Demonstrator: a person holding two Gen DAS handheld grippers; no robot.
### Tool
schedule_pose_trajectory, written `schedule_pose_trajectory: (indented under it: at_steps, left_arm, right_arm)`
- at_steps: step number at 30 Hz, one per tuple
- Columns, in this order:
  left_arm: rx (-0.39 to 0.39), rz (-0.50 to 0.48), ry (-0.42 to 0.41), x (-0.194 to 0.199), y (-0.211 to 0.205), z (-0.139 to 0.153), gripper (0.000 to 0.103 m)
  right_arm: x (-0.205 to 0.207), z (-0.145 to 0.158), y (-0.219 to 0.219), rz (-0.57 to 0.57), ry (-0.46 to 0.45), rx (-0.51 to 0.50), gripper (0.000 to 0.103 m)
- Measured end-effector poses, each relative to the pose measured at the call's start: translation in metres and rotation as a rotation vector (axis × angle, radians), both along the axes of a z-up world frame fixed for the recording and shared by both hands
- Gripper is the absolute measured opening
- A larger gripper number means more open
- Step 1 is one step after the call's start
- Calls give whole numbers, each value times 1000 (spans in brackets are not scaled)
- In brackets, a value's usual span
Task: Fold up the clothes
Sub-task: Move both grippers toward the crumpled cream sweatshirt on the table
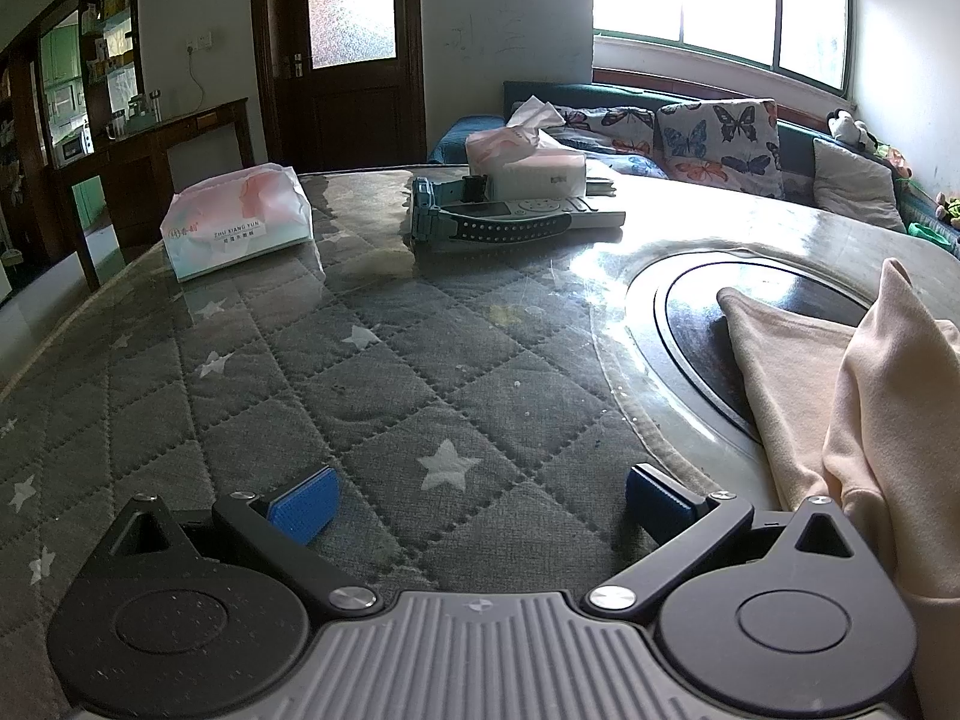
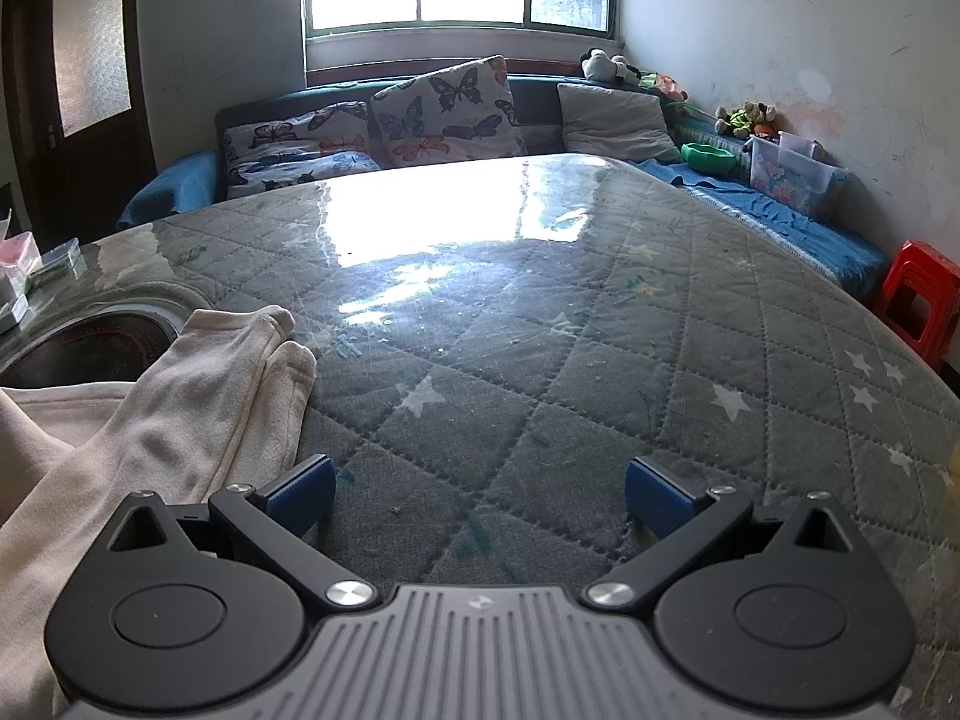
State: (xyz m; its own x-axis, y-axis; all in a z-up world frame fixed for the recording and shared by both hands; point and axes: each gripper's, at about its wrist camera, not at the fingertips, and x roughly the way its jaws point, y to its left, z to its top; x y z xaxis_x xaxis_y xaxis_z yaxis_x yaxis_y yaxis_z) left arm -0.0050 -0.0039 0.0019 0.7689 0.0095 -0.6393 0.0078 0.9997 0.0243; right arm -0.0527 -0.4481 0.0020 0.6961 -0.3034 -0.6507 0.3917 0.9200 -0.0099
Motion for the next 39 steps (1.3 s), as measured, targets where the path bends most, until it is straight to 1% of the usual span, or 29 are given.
schedule_pose_trajectory:
  at_steps: [11, 16, 19, 24, 27, 39]
  left_arm:
    - [25, -1, 31, -27, -21, 10, 103]
    - [37, -35, 25, -52, -42, 14, 103]
    - [30, -62, 21, -66, -51, 19, 103]
    - [44, -100, 28, -85, -63, 24, 103]
    - [45, -106, 28, -96, -68, 26, 103]
    - [60, -171, 39, -127, -90, 28, 103]
  right_arm:
    - [-29, 5, 10, 121, 9, -16, 103]
    - [-55, 16, 28, 189, -9, -46, 103]
    - [-71, 21, 34, 215, -18, -36, 103]
    - [-94, 27, 45, 249, -36, -8, 103]
    - [-106, 30, 53, 277, -43, -2, 103]
    - [-141, 36, 86, 384, -59, 18, 103]
